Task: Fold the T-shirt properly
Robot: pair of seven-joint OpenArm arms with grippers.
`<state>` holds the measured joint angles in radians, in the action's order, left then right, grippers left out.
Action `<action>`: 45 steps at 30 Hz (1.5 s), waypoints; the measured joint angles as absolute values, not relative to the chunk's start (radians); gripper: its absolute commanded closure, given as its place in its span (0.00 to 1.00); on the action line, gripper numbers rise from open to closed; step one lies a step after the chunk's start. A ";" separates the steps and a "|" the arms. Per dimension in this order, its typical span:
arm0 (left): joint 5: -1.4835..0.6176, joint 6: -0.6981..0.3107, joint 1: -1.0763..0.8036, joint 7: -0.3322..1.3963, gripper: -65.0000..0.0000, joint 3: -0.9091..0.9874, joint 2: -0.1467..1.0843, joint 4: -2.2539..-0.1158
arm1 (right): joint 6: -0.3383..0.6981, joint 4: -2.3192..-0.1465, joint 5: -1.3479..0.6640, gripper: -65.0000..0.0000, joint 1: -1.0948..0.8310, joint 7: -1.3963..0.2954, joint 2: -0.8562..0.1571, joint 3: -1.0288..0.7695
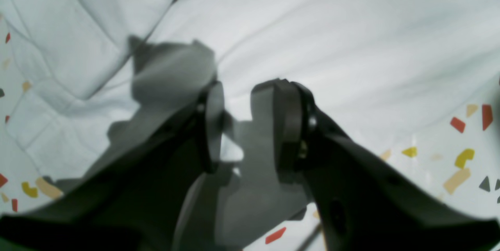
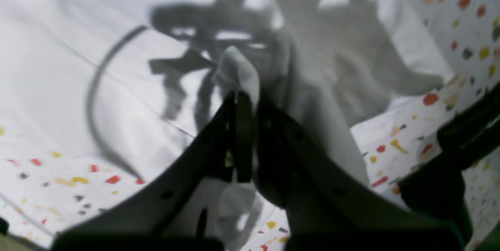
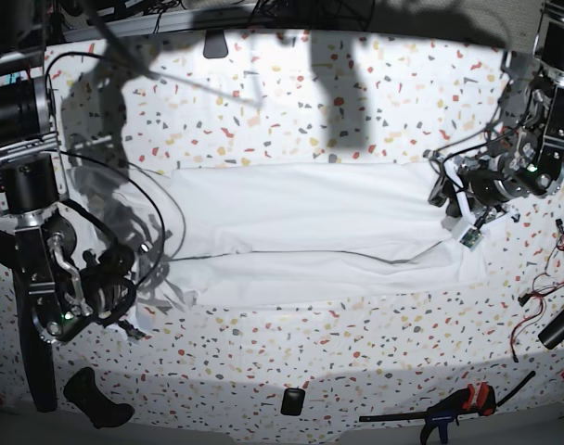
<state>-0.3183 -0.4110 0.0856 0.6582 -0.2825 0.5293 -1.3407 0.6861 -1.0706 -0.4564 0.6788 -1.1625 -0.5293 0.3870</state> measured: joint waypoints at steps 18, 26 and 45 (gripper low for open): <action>-0.318 -0.403 0.086 0.661 0.68 -0.282 0.532 -1.340 | 0.693 -1.203 -1.166 1.00 0.670 -1.393 -0.848 0.388; -0.319 -0.373 0.086 0.662 0.68 -0.282 0.532 -1.340 | 0.694 -1.205 -1.206 1.00 0.545 -1.388 -0.878 0.390; -0.371 -0.314 0.097 0.766 0.68 -0.281 0.530 -1.348 | 0.693 -1.204 -1.081 0.86 0.405 -1.322 -0.853 0.393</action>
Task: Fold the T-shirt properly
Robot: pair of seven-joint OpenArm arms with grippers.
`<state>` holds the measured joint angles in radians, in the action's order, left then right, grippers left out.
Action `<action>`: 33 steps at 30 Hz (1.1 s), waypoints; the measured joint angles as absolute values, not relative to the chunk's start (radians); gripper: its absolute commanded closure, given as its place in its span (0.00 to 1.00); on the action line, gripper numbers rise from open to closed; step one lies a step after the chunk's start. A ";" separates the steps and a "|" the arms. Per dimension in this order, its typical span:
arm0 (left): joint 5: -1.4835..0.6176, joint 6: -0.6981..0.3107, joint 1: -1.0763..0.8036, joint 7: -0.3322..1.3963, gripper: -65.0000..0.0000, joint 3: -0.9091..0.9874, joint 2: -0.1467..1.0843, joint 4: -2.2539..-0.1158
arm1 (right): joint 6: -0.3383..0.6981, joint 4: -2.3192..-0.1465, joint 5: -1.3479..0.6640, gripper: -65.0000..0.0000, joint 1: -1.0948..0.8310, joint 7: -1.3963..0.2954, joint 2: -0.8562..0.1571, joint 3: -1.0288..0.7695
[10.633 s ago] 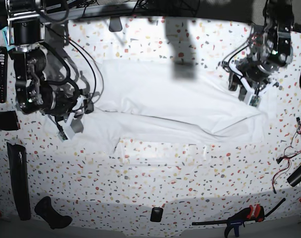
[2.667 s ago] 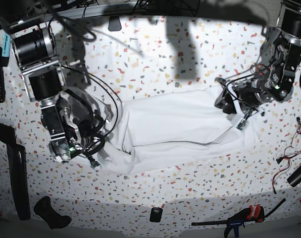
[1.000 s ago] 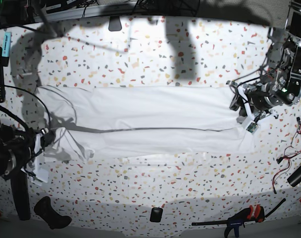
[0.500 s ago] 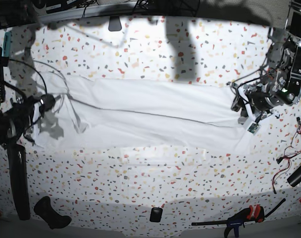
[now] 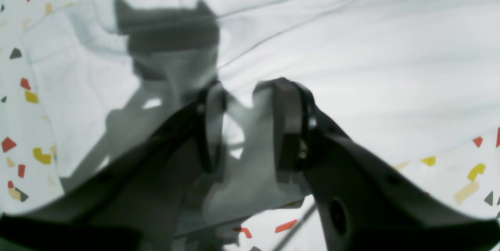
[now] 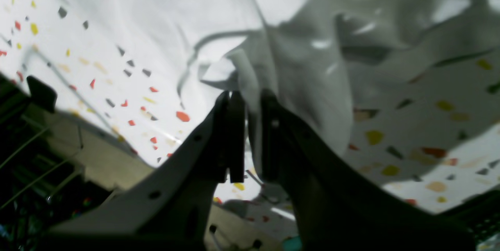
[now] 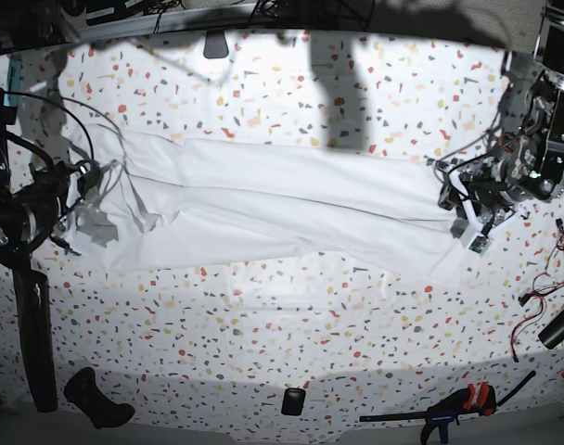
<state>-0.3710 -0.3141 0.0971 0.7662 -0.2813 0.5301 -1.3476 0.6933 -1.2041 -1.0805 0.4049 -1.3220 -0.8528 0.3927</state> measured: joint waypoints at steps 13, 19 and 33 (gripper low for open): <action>-0.333 -0.287 0.077 0.850 0.68 -0.281 0.535 -1.433 | 0.693 -1.202 -1.369 0.48 0.464 -1.405 -0.797 0.393; -0.332 -0.287 0.077 0.856 0.68 -0.281 0.537 -1.436 | 0.693 -1.204 -1.467 0.48 0.553 -1.406 -0.796 0.393; -0.057 -0.082 0.047 0.873 0.68 -0.289 0.547 -1.579 | 0.693 -1.196 -0.867 0.48 0.527 -1.239 -0.570 0.144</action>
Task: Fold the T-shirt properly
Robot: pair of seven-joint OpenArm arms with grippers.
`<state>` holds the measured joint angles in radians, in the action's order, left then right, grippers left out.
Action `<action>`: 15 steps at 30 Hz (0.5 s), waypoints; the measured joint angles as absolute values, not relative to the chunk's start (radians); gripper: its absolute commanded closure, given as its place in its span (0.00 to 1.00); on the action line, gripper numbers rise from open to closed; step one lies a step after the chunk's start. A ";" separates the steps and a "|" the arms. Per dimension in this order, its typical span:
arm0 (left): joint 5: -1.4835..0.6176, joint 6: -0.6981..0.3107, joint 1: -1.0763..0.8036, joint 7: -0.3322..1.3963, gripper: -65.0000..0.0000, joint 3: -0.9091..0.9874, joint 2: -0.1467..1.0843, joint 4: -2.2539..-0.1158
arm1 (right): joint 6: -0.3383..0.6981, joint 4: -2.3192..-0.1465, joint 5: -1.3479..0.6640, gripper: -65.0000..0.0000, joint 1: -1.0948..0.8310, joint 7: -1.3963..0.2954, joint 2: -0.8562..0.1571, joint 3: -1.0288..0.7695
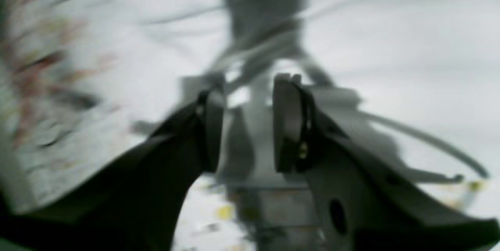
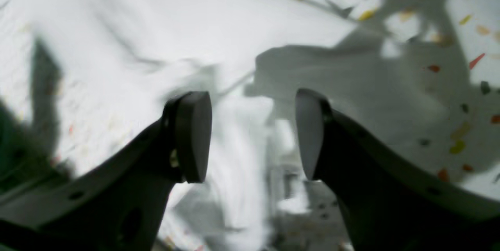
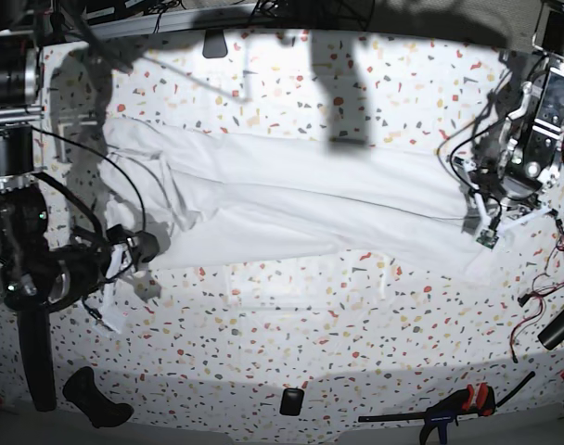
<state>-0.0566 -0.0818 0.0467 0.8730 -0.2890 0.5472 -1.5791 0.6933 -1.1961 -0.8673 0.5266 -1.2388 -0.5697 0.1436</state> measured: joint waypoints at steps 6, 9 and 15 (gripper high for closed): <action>-0.068 -0.082 0.058 0.799 0.68 -0.289 0.543 -1.775 | 0.693 -1.195 -0.820 0.48 0.486 -1.227 -0.488 0.133; -0.067 -0.115 0.058 0.733 0.68 -0.289 0.545 -1.803 | 0.693 -1.191 -0.794 0.48 0.483 -1.200 -0.461 0.131; -0.238 -0.258 0.176 0.687 0.69 -0.290 0.517 -1.604 | 0.693 -1.191 -0.683 0.48 0.460 -1.121 -0.398 0.131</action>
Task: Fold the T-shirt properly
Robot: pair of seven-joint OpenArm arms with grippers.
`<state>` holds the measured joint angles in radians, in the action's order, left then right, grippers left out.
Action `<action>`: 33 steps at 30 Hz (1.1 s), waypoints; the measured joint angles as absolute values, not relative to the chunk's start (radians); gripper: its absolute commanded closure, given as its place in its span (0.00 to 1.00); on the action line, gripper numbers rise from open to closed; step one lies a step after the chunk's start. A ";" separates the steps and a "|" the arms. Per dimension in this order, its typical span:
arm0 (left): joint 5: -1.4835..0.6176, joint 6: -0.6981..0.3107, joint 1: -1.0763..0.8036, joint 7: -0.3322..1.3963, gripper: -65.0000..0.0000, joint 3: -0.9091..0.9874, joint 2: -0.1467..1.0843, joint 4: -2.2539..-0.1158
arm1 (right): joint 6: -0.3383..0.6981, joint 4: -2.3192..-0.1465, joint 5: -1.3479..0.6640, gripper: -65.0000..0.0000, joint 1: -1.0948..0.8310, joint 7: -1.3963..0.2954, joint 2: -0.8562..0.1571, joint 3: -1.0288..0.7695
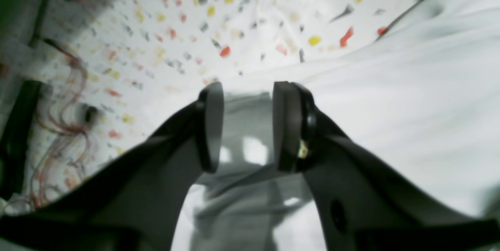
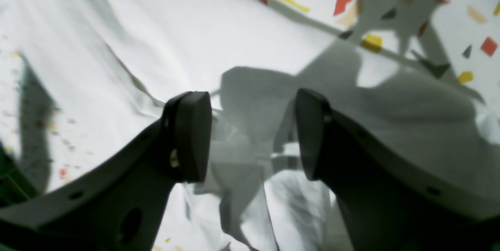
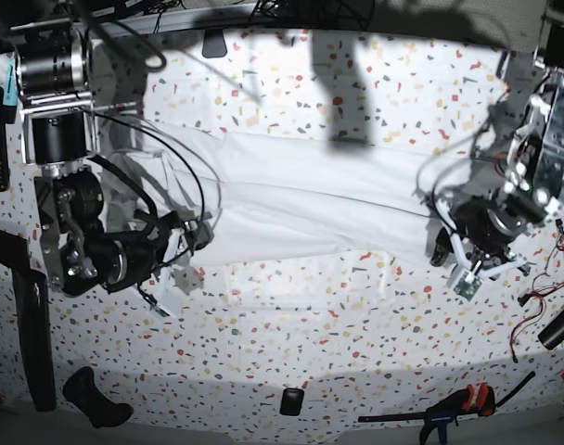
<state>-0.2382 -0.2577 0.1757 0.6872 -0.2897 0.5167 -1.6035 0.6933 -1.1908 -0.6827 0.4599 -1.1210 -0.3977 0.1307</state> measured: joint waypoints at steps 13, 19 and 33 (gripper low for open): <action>-0.356 -0.405 0.390 0.657 0.69 -0.289 0.453 -1.131 | 0.678 -1.188 -0.551 0.48 0.360 -0.987 -0.381 0.131; -0.323 -0.439 0.392 0.592 0.69 -0.288 0.421 -1.025 | 0.678 -1.188 -0.551 0.48 0.360 -0.984 -0.382 0.131; -0.277 -0.419 0.402 0.586 0.69 -0.287 0.416 -1.001 | 0.632 -0.840 -0.406 0.48 0.420 -0.676 -0.384 0.118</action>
